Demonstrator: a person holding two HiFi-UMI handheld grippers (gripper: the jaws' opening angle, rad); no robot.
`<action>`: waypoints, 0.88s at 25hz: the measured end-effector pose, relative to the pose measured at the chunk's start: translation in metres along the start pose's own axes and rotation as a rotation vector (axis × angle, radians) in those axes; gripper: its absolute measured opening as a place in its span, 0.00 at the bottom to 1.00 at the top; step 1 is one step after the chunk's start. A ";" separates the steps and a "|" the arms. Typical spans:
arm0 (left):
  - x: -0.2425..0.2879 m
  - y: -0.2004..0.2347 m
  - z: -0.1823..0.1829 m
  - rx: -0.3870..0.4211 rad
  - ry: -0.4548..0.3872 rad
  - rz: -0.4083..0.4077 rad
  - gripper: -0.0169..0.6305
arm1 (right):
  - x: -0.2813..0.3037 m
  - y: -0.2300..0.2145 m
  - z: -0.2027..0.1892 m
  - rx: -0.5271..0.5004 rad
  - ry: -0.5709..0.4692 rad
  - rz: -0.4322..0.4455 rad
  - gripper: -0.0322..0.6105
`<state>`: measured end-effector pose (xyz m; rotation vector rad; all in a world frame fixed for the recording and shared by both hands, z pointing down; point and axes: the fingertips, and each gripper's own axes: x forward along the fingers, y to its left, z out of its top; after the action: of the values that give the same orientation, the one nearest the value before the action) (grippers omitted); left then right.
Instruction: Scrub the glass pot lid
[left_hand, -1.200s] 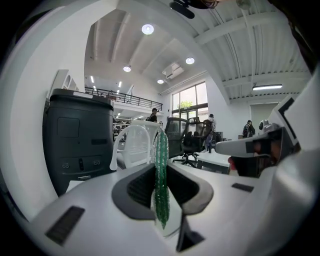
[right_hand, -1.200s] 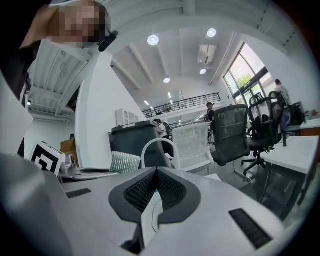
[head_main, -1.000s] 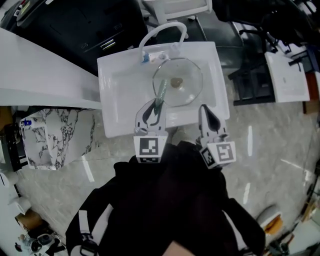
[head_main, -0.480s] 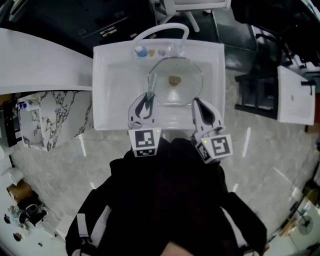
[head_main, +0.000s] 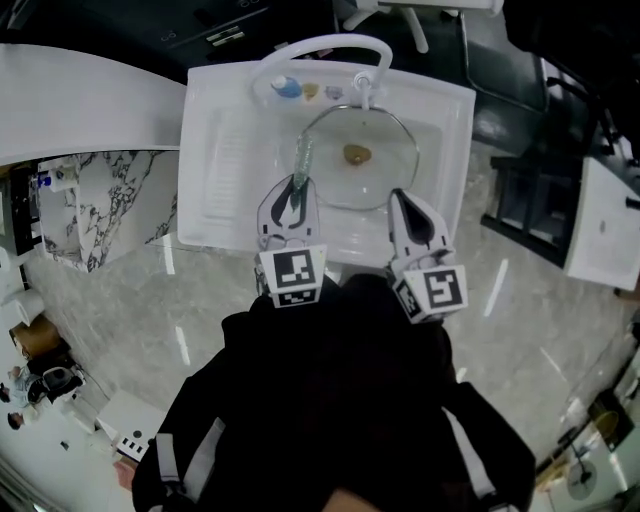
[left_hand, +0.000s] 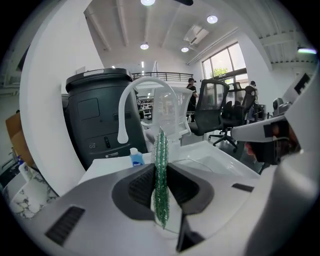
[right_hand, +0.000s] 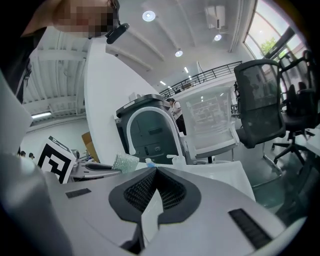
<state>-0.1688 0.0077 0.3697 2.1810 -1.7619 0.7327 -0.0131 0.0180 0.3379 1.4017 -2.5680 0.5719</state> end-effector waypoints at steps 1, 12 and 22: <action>0.004 -0.001 -0.003 0.000 0.008 0.009 0.12 | 0.002 -0.002 -0.005 0.003 0.008 0.011 0.05; 0.056 0.014 -0.040 -0.009 0.088 0.103 0.12 | 0.026 -0.026 -0.033 -0.004 0.043 0.021 0.05; 0.101 0.018 -0.071 -0.027 0.148 0.149 0.12 | 0.036 -0.030 -0.053 -0.034 0.093 0.052 0.05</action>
<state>-0.1877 -0.0468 0.4799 1.9398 -1.8598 0.8745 -0.0098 -0.0035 0.4050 1.2699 -2.5348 0.5840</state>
